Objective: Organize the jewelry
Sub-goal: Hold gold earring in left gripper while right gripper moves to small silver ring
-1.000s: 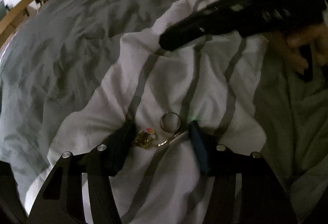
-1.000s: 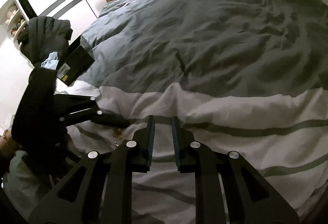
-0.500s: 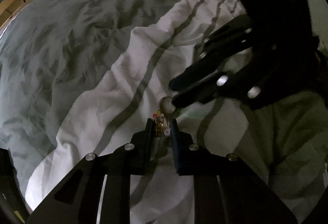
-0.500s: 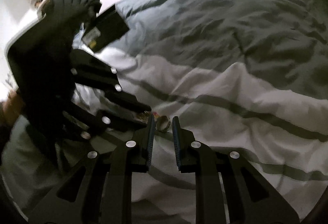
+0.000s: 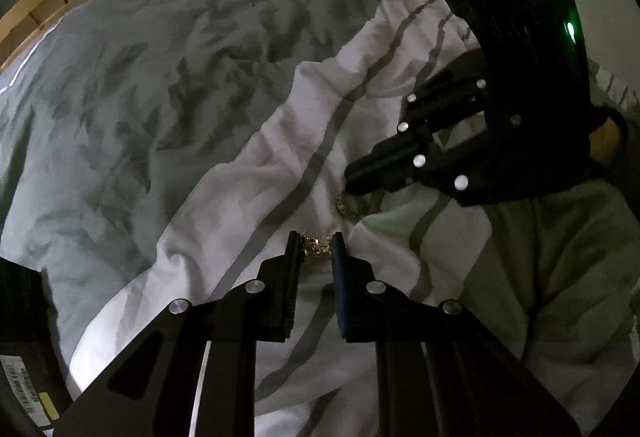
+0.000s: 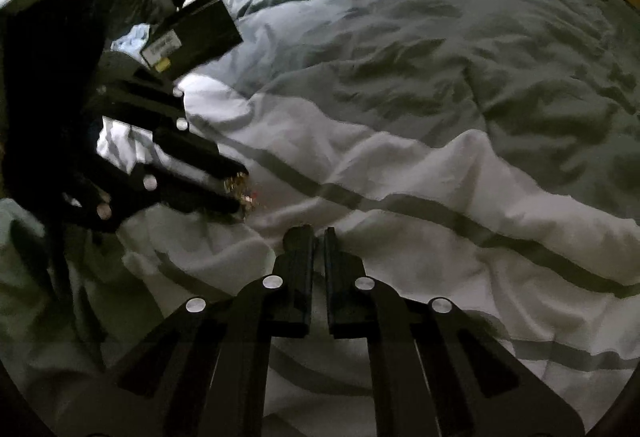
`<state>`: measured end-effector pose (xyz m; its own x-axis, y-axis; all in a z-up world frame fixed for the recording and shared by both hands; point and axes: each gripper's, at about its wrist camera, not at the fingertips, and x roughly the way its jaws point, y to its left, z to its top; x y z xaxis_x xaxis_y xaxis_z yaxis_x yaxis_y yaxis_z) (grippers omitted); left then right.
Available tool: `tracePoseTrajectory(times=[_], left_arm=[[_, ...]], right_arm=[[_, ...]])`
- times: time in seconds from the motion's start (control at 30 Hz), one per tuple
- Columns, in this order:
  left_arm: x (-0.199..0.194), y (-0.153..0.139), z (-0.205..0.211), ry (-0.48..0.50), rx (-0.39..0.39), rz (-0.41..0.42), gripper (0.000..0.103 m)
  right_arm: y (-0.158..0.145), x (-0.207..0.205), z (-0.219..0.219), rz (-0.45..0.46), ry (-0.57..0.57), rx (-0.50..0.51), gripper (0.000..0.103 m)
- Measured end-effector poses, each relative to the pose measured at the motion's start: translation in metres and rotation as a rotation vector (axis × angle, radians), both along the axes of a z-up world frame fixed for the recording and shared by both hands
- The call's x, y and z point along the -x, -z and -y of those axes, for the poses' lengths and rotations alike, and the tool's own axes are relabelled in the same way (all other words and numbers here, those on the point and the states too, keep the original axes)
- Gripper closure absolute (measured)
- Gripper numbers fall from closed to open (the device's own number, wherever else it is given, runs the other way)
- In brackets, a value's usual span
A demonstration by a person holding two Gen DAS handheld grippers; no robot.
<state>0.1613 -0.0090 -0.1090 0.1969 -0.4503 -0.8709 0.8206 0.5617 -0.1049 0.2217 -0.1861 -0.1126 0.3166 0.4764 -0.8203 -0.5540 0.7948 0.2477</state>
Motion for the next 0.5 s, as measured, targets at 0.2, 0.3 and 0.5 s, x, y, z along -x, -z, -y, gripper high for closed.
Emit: tracePoseTrajectory(times=[0.2,0.3,0.5], left_arm=[[-0.008,-0.016,-0.008,-0.082,0.035,0.075,0.09],[-0.015,-0.018,-0.015,-0.122,0.036,0.083,0.09],[-0.012,-0.012,-0.007,-0.091,0.003,0.076,0.089]], right_arm=[[-0.011,-0.002,0.006,0.029,0.023,-0.035,0.097],[-0.011,-0.005,0.01,-0.013,0.017,-0.067,0.096],[0.003,0.0,-0.006,-0.05,-0.014,-0.02,0.094]])
